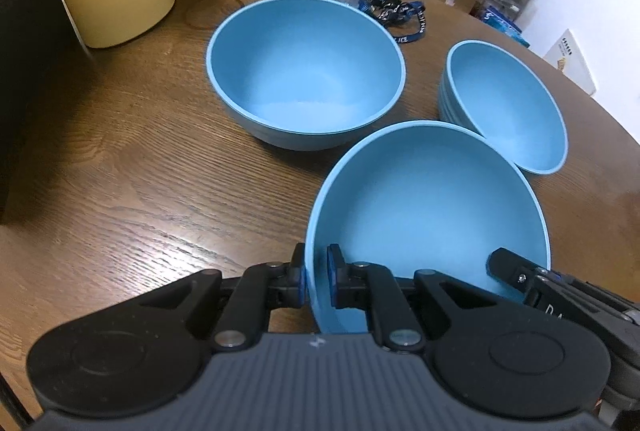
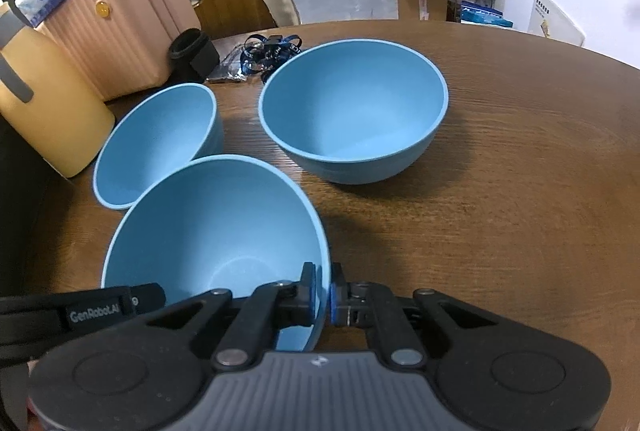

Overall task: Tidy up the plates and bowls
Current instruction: 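Close both grippers side by side on the light-blue bowl rim, then lift the light-blue bowl and carry it toward the plate stack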

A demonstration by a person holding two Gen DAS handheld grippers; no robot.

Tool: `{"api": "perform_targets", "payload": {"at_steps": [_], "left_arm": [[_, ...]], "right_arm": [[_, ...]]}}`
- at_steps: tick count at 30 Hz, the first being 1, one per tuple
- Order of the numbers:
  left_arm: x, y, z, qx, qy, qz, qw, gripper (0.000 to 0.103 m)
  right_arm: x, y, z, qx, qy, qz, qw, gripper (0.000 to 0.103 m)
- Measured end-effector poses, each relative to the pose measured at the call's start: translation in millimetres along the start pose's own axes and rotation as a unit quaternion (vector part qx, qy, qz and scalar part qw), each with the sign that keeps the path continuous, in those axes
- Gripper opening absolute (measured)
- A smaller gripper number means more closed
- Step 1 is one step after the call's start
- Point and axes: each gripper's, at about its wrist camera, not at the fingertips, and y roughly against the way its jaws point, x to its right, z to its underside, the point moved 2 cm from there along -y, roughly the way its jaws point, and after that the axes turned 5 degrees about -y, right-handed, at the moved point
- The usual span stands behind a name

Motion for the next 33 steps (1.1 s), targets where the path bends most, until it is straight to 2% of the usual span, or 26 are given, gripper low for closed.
{"api": "perform_targets", "payload": {"at_steps": [14, 33], "left_arm": [[-41, 42, 9, 0.025, -0.008, 0.009, 0.9996, 0.011], [-145, 79, 31, 0.045, 0.042, -0.010, 0.9981, 0.011]], "right_arm": [[-45, 36, 22, 0.022, 0.002, -0.001, 1.000, 0.007], [-147, 49, 55, 0.017, 0.066, -0.026, 0.997, 0.007]]}}
